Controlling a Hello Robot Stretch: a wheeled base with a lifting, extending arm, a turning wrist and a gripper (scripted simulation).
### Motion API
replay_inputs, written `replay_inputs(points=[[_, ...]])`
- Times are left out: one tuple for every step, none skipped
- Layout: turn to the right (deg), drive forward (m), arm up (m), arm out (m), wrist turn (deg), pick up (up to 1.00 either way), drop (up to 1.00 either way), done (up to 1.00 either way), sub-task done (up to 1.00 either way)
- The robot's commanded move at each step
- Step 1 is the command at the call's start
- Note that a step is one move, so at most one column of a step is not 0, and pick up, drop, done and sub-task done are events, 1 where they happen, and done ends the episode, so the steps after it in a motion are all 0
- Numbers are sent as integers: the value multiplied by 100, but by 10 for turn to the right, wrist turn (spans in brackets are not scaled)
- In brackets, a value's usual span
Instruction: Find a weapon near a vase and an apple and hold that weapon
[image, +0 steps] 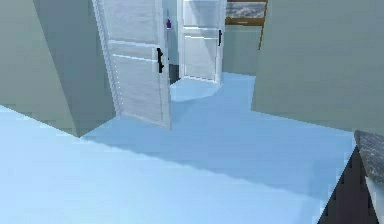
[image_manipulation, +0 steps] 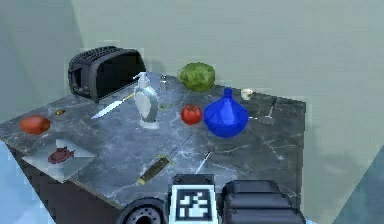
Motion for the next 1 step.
replay_inputs(points=[[0, 0, 0, 16, 0, 0, 0, 0, 0]])
